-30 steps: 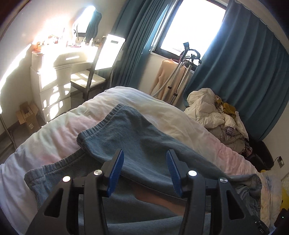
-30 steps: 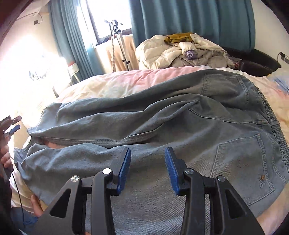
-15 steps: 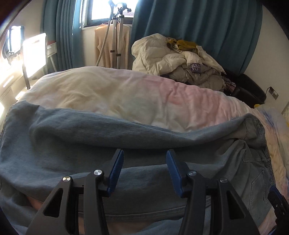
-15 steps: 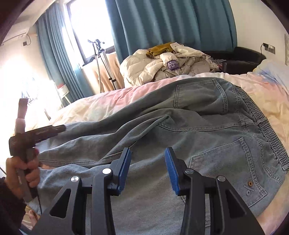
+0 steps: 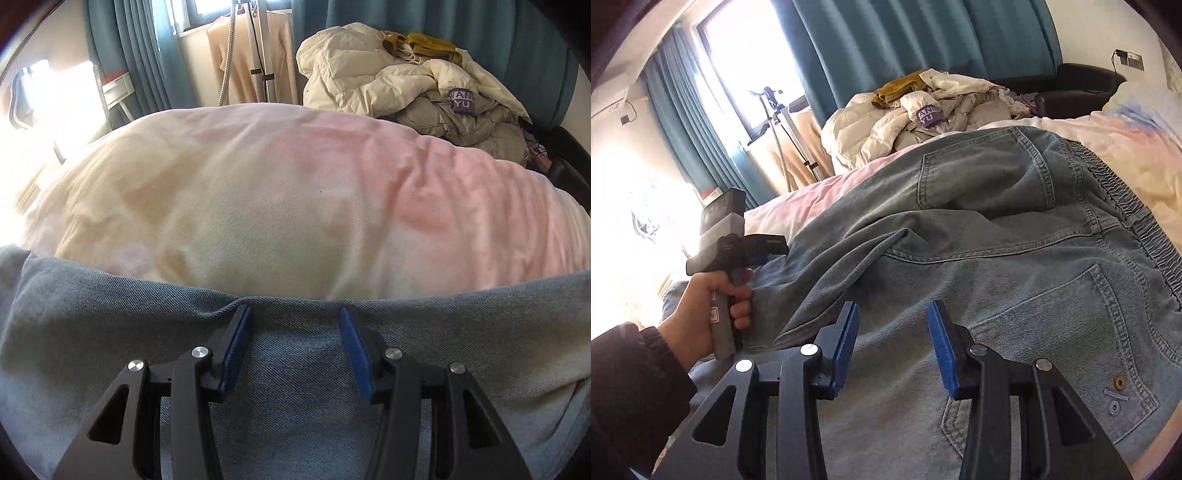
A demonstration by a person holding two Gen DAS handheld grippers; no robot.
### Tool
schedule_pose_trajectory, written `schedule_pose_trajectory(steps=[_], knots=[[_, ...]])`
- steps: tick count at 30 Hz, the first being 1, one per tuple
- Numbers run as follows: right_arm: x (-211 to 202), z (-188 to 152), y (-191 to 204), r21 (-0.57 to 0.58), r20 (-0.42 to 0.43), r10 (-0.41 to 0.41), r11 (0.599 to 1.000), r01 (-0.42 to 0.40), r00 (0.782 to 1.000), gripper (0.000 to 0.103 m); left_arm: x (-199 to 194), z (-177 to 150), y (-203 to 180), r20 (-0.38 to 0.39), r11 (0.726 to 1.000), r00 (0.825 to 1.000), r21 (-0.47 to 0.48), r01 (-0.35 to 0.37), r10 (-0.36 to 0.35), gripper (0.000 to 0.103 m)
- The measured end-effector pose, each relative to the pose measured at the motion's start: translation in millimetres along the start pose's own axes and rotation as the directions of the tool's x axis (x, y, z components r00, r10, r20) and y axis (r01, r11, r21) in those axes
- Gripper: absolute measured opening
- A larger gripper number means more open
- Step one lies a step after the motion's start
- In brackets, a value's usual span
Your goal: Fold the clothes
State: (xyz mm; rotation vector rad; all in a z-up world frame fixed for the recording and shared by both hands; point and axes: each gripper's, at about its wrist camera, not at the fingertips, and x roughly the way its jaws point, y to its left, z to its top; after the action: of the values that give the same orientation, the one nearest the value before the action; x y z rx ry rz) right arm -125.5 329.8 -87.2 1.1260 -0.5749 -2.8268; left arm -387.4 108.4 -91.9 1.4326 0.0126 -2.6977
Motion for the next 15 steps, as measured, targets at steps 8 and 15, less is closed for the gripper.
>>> schedule_pose_trajectory(steps=[8,15], knots=[[24,-5,6,-0.037,-0.039,-0.035,0.999,0.033,0.999,0.039,-32,-6,13,0.03,0.999,0.999,0.009,0.04,-0.041,0.051],[7,-7,23,-0.115,0.007,-0.071,0.991,0.071,0.997,0.039,-128,-38,61,0.108,0.99,0.984,0.019,0.139,-0.14,0.051]])
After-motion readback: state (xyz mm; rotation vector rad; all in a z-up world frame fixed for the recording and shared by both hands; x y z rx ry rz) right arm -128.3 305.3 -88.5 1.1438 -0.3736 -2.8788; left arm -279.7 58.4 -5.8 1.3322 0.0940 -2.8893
